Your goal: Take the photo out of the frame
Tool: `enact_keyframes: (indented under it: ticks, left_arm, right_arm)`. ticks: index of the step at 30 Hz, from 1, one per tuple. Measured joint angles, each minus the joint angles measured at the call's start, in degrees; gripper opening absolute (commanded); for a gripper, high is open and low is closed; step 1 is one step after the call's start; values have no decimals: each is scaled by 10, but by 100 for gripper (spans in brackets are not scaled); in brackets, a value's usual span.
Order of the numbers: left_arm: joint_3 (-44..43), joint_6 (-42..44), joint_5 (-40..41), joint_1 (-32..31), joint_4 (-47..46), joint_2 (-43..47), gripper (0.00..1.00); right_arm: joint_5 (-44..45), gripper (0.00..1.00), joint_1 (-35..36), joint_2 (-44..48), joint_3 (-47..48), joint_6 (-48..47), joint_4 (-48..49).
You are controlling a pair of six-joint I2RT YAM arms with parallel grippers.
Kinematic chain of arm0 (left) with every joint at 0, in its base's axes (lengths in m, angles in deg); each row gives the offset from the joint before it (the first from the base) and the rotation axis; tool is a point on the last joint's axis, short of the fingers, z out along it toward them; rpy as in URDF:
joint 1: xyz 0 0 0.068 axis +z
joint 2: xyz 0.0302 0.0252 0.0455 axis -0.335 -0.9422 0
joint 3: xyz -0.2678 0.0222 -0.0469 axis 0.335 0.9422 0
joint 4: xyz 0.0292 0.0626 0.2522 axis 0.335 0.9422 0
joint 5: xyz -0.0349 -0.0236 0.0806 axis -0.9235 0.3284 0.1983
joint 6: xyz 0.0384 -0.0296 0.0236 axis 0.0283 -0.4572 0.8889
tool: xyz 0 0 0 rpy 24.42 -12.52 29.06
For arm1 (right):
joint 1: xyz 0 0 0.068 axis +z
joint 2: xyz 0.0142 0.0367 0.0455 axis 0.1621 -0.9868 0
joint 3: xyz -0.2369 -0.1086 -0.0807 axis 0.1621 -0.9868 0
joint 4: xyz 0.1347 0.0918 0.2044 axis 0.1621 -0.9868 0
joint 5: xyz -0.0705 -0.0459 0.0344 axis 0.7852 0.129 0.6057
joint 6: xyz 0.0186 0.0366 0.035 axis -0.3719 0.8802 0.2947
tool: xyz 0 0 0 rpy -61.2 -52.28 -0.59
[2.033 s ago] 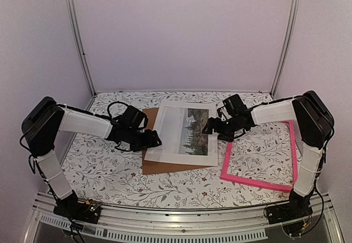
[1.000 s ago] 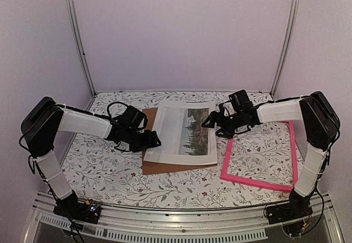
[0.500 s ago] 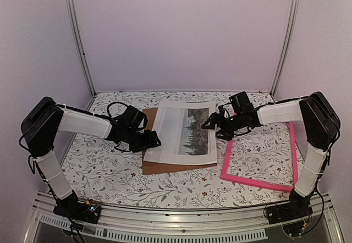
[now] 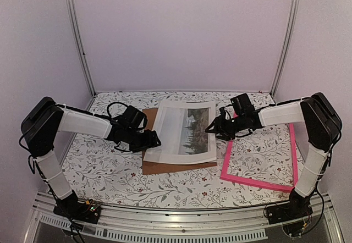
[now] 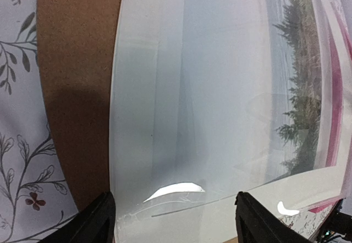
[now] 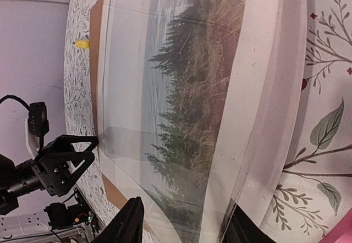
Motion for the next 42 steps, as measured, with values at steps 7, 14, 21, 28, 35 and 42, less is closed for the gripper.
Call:
enact_keyframes:
  ticks: [7,14,21,28,35,42]
  left_arm:
    - [0,0,4,-1,0,0,77]
    - [0,0,5,-2,1,0,78]
    - [-6,7,13,-2,15,0,79]
    - [-21,27,35,-2,61,7,79]
    - [-47,40,40,-2,83,27,80]
    - [-82,49,20,-2,82,29,80]
  right_arm:
    - [10,19,-2,0,-2,-2,-1]
    - [21,0,-2,0,-2,-5,-7]
    - [35,0,-2,0,-1,-9,-26]
    - [47,0,-2,16,4,-19,-55]
    - [47,0,-2,43,7,-21,-68]
    - [47,0,-5,75,7,-23,-90]
